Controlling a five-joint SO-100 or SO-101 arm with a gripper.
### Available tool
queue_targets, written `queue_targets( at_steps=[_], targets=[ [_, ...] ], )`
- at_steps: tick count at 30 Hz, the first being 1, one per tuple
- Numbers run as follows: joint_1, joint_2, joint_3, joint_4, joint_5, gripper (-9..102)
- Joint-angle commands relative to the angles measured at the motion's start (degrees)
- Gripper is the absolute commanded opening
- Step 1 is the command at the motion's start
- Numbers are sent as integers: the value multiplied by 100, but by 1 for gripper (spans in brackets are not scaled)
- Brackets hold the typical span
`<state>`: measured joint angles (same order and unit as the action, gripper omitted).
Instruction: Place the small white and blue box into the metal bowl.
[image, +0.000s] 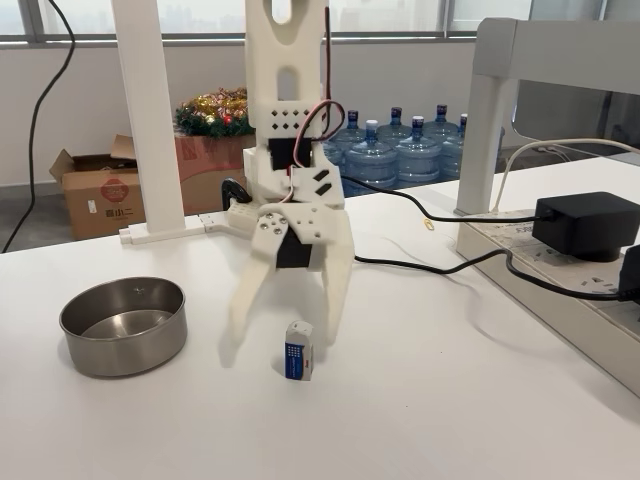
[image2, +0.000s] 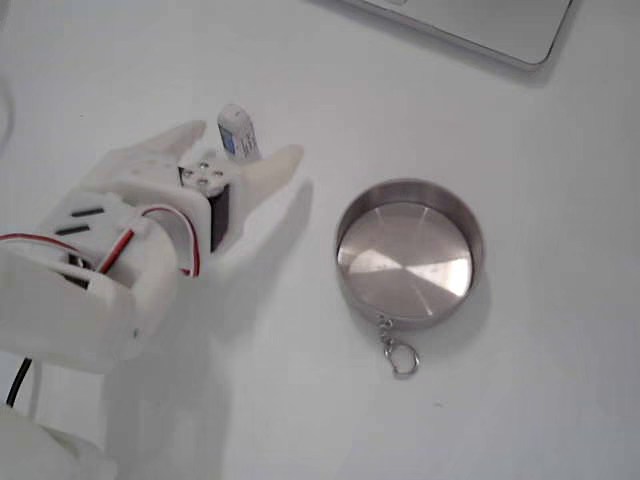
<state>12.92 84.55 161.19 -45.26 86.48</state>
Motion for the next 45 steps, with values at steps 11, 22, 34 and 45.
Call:
queue_targets(
  at_steps=[11,22,34,45],
  targets=[
    [0,-352,-624,-141,18,37],
    [-35,-870,-1090,-141,18,37],
    [44,-826,-993,-149,9,24],
    [62,-861,-932,-149,9,24]
  ],
)
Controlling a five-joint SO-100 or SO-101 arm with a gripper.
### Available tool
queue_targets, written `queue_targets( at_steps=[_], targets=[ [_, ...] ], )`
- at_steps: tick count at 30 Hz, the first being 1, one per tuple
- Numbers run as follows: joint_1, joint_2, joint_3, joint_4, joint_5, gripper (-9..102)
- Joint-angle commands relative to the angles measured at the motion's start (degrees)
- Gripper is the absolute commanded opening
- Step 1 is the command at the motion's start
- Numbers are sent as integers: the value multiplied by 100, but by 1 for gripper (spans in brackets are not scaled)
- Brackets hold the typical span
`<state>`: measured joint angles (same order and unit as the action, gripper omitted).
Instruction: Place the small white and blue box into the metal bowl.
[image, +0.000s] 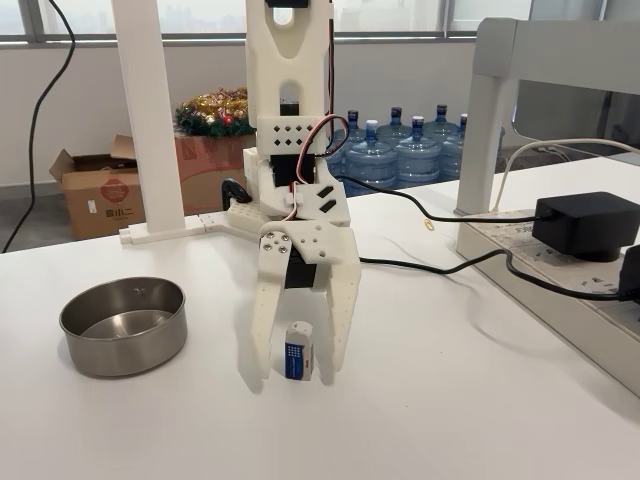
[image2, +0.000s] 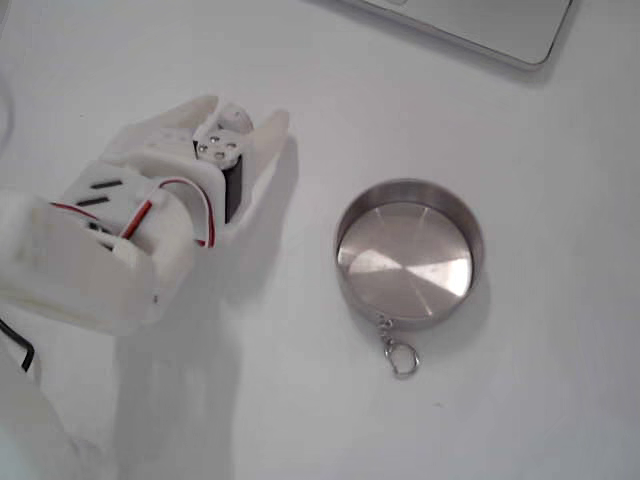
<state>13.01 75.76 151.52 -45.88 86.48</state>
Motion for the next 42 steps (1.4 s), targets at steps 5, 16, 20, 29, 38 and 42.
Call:
queue_targets(
  at_steps=[5,16,20,29,38,42],
  targets=[
    [185,97,264,-88,9,24],
    [167,97,211,-97,9,24],
    [167,97,211,-97,9,20],
    [202,97,202,-97,0,11],
    [281,97,202,-97,0,1],
    [290,272,202,-97,9,1]
  ],
)
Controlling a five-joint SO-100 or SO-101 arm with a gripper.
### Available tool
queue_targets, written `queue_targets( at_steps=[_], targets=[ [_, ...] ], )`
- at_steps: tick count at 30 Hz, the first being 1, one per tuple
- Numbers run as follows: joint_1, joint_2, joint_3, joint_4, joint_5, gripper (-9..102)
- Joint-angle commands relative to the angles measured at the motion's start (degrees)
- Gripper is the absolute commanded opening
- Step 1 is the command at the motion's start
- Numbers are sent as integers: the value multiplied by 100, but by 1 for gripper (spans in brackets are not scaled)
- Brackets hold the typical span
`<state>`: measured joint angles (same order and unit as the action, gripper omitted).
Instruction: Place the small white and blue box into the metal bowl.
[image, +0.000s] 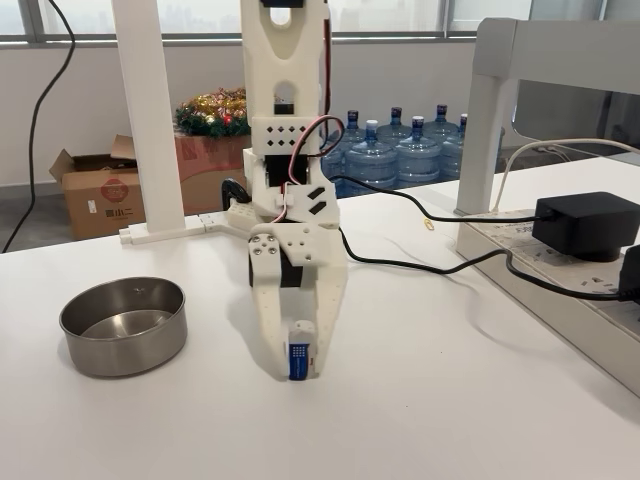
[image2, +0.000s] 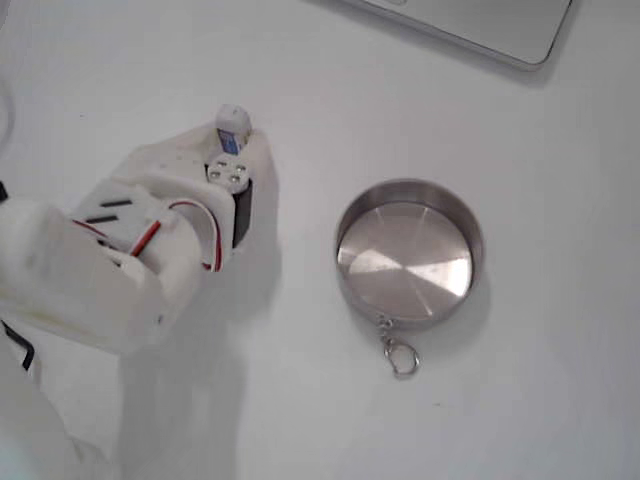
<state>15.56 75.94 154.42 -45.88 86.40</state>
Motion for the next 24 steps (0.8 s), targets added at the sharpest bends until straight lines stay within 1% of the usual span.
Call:
queue_targets(
  at_steps=[1,10,24],
  targets=[
    [44,378,-44,-97,18,1],
    [387,1775,290,-9,18,1],
    [2408,2672,1090,-70,-53,2]
  ],
)
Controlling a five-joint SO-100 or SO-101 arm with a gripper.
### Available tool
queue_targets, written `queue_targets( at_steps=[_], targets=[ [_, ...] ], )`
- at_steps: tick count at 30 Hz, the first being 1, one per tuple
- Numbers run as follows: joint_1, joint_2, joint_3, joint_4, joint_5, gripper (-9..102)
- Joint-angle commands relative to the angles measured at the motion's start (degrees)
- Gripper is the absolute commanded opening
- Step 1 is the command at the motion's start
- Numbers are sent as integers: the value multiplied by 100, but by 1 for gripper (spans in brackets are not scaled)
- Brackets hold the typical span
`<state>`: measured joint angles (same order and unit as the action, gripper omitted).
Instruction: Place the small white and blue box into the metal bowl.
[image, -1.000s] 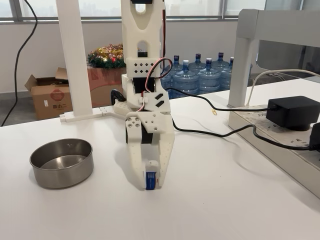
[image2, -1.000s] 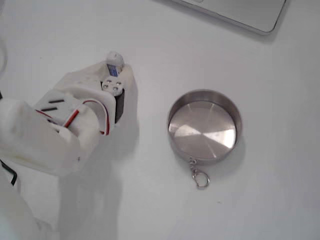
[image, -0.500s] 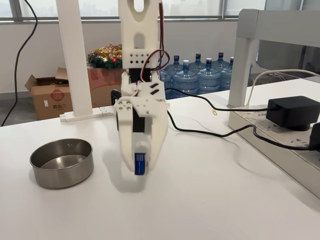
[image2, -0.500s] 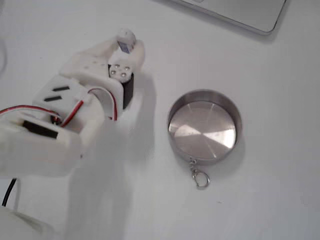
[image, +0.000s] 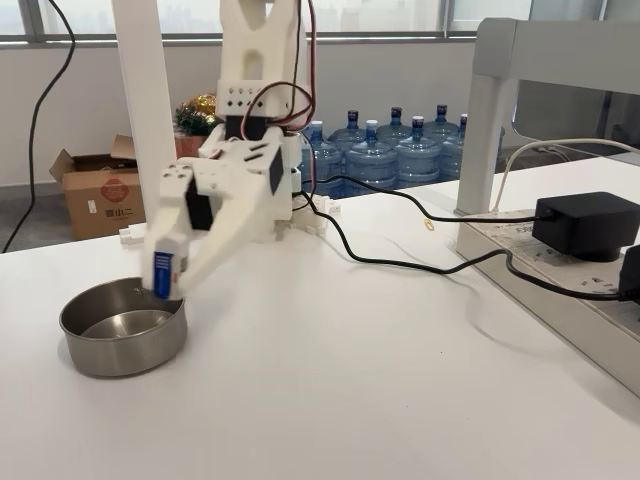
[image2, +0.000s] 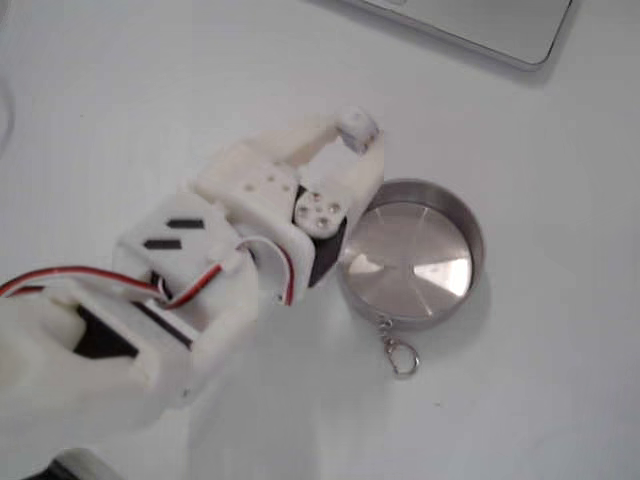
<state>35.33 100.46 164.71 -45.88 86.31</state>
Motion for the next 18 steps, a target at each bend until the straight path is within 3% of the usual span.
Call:
queue_targets(
  at_steps=[1,10,18],
  targets=[
    [580,237,97,-70,-44,2],
    [1283,158,211,-79,-44,3],
    [967,229,396,-62,-44,20]
  ],
)
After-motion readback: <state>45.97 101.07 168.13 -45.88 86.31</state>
